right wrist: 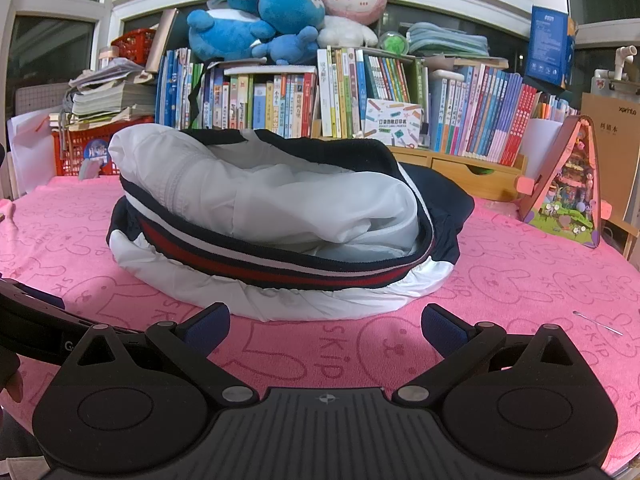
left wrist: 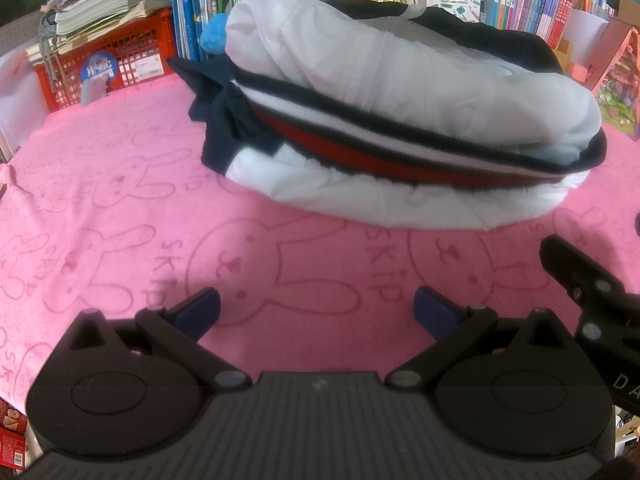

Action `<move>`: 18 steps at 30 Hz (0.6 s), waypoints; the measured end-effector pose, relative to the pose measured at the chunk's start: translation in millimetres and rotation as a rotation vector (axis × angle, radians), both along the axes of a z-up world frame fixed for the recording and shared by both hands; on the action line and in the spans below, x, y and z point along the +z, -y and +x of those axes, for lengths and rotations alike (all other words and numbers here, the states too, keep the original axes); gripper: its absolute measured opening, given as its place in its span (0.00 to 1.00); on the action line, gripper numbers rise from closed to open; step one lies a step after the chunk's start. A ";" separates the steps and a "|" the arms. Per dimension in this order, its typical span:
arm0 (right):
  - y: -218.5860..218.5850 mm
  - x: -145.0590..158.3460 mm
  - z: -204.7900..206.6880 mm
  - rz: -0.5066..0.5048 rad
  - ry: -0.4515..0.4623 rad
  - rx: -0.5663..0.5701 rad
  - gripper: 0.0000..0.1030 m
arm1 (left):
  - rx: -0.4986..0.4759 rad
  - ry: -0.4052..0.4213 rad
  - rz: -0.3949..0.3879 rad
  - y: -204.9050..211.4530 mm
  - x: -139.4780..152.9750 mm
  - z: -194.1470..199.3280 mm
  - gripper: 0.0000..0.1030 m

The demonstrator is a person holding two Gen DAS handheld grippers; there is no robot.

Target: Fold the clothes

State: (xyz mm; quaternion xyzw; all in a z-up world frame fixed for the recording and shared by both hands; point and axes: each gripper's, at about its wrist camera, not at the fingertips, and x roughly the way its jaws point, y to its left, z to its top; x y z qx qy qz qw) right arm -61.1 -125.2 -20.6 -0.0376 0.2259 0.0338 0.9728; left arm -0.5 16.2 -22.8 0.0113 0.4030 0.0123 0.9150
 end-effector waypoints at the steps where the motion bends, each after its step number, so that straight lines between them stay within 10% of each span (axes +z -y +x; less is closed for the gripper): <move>1: 0.1 0.5 0.3 -0.003 0.004 0.000 1.00 | -0.001 0.001 0.000 -0.1 0.4 -0.1 1.00; 10: 4.0 36.5 50.5 -0.241 0.257 -0.062 1.00 | 0.047 0.121 -0.095 -33.2 25.4 5.6 1.00; 18: 5.3 32.1 158.4 -0.401 0.096 -0.001 0.82 | 0.080 0.228 -0.210 -59.4 43.4 23.4 1.00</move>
